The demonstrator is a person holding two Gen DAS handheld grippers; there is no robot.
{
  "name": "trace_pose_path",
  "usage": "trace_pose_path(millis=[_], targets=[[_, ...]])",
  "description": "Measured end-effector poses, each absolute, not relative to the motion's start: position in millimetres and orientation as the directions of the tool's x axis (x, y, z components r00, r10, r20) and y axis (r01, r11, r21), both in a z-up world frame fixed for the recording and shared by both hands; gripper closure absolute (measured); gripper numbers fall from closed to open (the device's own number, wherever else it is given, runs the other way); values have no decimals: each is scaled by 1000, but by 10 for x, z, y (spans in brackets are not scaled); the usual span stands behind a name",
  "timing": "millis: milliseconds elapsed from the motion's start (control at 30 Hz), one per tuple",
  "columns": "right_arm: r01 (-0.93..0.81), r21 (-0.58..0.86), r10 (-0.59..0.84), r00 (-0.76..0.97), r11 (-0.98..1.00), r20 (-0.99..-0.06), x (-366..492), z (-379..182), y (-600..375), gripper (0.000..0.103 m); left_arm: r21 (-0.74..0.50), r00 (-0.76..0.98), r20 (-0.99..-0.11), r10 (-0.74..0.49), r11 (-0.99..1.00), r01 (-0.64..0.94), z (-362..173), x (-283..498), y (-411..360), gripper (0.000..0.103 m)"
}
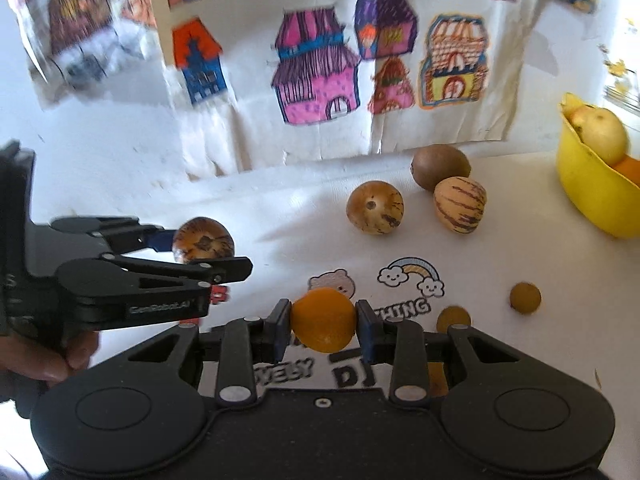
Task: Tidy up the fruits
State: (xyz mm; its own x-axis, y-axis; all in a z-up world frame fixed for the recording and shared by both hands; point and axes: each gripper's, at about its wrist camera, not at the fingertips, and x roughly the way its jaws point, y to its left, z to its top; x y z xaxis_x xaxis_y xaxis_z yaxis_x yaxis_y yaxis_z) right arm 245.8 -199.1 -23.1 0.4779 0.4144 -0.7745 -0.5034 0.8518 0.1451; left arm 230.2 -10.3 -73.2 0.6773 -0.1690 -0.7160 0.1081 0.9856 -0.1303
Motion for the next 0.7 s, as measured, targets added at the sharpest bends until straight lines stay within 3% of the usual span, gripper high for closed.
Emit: trace_pose_path(millis=[700], targets=[[-349, 222, 403, 628, 910, -666, 921, 337, -2500, 67, -124, 697, -675, -244, 968, 219, -183, 1108, -382, 46]])
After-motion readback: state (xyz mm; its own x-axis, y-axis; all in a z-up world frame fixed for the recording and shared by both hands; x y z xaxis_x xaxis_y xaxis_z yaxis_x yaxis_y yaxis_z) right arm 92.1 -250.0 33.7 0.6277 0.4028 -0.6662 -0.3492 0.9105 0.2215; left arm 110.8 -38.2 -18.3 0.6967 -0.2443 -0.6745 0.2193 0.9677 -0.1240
